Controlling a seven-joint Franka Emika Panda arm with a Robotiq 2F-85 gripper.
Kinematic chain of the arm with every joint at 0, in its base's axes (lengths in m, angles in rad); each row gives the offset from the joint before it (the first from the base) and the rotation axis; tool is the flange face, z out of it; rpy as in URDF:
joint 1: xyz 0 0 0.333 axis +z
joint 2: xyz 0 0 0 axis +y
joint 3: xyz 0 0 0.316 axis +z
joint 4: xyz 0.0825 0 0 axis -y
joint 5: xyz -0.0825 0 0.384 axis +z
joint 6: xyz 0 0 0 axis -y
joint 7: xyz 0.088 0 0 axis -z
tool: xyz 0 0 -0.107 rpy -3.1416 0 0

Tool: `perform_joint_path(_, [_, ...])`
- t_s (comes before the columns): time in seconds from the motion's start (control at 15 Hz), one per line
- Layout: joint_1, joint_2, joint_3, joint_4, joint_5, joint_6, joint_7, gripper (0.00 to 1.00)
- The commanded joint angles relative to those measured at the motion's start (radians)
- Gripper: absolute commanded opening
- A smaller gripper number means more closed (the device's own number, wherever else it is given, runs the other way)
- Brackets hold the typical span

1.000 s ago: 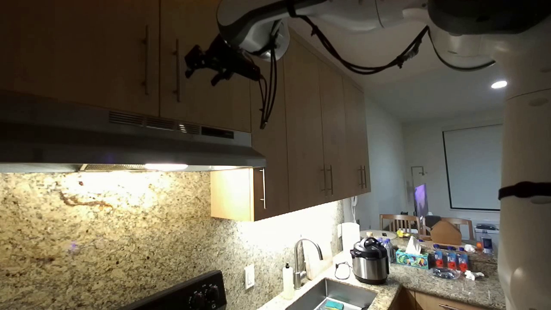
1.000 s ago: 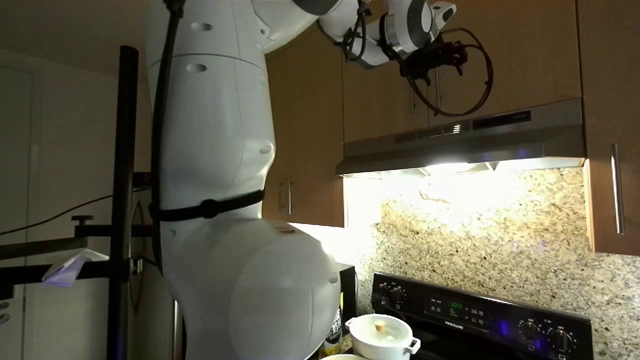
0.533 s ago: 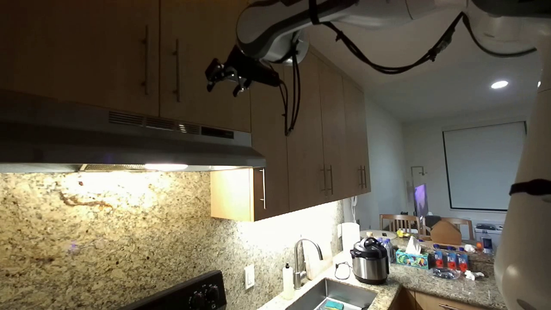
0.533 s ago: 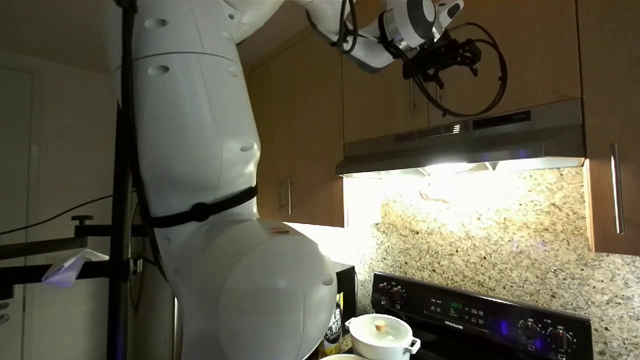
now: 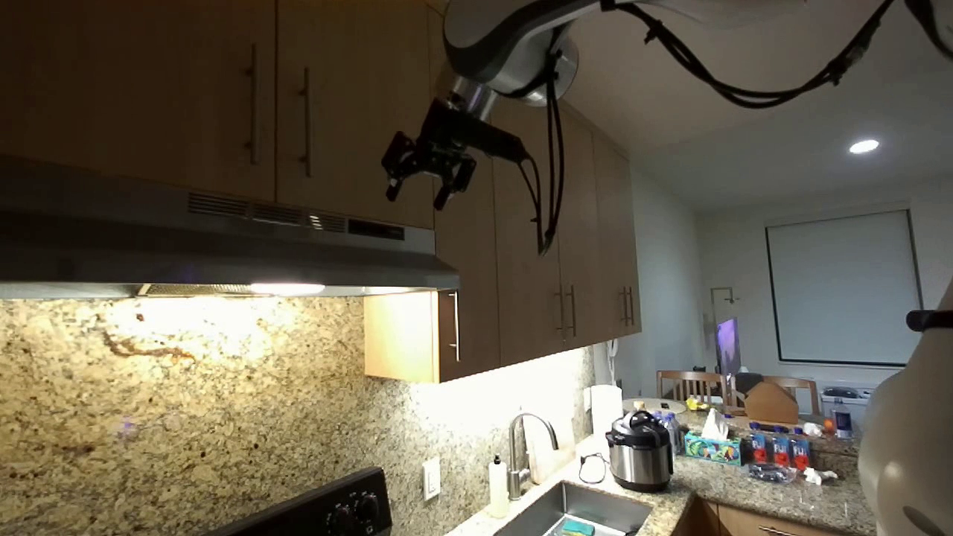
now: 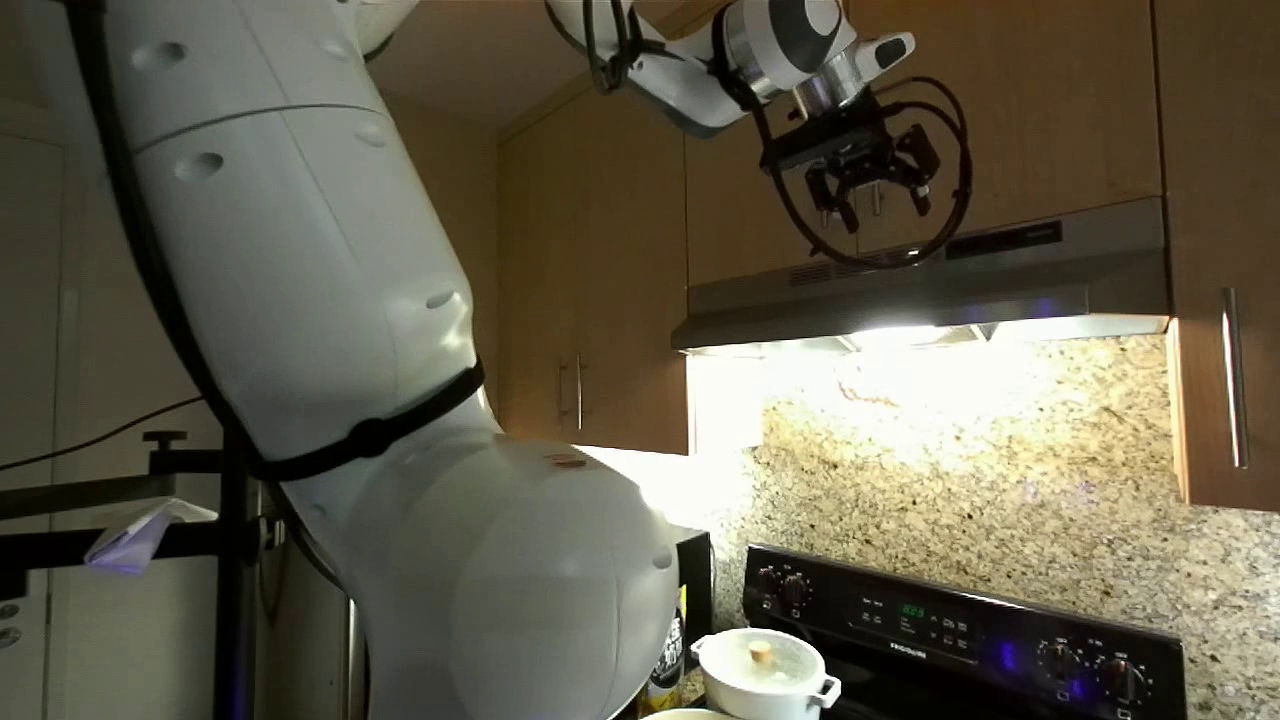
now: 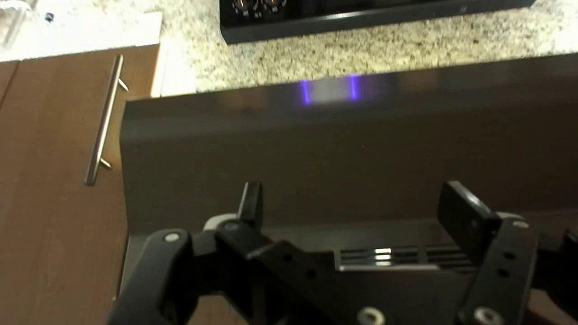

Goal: Click on the switch of the kitchen hood

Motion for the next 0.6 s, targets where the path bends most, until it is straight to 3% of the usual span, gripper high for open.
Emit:
perform_joint_path(0.0, [0.006, -0.084, -0.017, -0.085, 0.021, -0.181, -0.049, 1.0])
perform_joint_path(0.27, [0.018, -0.071, -0.041, -0.088, 0.068, -0.415, -0.075, 1.0])
perform_joint_path(0.53, [0.013, -0.035, -0.065, -0.088, 0.092, -0.576, -0.125, 1.0])
